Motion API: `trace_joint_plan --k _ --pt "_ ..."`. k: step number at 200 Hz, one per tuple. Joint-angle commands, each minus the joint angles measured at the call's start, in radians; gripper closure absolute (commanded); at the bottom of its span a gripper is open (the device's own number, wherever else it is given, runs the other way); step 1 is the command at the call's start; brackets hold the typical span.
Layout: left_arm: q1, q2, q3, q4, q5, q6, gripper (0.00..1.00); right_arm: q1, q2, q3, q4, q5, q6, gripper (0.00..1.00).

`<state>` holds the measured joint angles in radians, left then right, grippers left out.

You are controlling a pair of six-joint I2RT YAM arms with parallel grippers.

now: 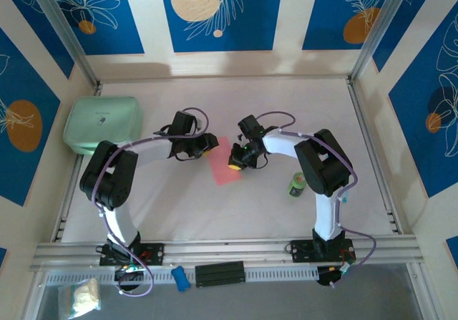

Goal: Fold a paper plane with a square sheet of paper (pick it up from the middle)
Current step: First fold in half a square sheet of paper at the center of the table, then fold the triangle a second time at the center of the table.

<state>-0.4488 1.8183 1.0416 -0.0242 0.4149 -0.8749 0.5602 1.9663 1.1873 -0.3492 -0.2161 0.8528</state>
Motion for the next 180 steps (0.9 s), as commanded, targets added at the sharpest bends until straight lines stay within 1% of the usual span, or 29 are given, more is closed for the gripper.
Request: trace_joint_plan --k 1,25,44,58,77,97,136,180 --pt "-0.008 0.055 0.033 0.03 0.019 -0.023 0.55 0.018 0.014 -0.053 0.013 0.05 0.126 0.92" --pt "-0.007 0.093 0.079 -0.005 0.007 0.005 0.58 0.012 -0.018 -0.049 0.037 0.048 0.118 0.92" --pt "-0.007 0.113 0.106 -0.037 -0.006 0.03 0.61 -0.007 -0.057 -0.03 0.053 0.001 0.062 0.9" --pt "-0.007 0.127 0.122 -0.048 -0.009 0.04 0.63 -0.022 -0.095 -0.028 0.072 -0.044 0.024 0.85" --pt "-0.007 0.143 0.138 -0.052 -0.009 0.046 0.64 -0.034 -0.144 -0.042 0.079 -0.089 -0.007 0.75" --pt "-0.005 0.152 0.14 -0.054 -0.019 0.04 0.65 -0.032 -0.193 -0.077 0.051 -0.087 -0.008 0.68" --pt "-0.006 0.157 0.119 -0.036 -0.019 0.019 0.67 -0.048 -0.236 -0.16 0.003 -0.075 0.016 0.65" --pt "-0.006 0.174 0.106 -0.046 -0.039 0.024 0.68 -0.051 -0.214 -0.178 -0.038 -0.089 0.006 0.64"
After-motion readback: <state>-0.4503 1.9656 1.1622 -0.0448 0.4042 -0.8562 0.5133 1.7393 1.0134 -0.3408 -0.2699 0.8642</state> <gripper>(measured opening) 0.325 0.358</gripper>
